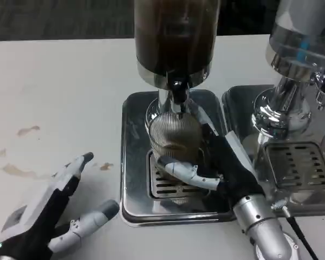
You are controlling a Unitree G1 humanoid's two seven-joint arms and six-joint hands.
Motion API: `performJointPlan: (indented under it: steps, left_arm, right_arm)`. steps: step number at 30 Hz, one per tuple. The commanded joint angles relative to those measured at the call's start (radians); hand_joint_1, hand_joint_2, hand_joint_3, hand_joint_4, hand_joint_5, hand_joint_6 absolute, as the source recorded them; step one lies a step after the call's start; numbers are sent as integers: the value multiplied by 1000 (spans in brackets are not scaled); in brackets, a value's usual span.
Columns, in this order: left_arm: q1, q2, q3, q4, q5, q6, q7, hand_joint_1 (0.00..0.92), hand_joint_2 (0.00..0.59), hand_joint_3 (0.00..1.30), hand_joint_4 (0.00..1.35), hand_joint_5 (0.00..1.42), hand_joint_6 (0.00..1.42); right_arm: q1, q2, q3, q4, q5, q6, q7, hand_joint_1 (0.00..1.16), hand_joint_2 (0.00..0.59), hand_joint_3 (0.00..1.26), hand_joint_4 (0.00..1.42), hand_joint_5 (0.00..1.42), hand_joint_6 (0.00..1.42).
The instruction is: Grasp the cup under the faucet to collect the drink, then remove the cup.
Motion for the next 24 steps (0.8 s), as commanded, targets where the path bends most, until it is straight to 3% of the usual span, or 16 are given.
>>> performJointPlan:
  steps: [1,8,24]
  left_arm:
    - [15,16,1,-7,-17,14,14,0,107,0,0,0,0]
    - [17,19,-2,-10,-28,20,13,0,109,0,0,0,0]
    - [23,26,-1,-23,-44,34,11,0,109,0,0,0,0]
  right_arm:
    - [9,17,5,22,17,-12,9,836,196,0,59,53,133]
    - [4,26,17,39,16,-19,15,893,187,15,139,125,183]
    - [-38,52,-14,128,39,-67,-19,965,203,371,401,339,404]
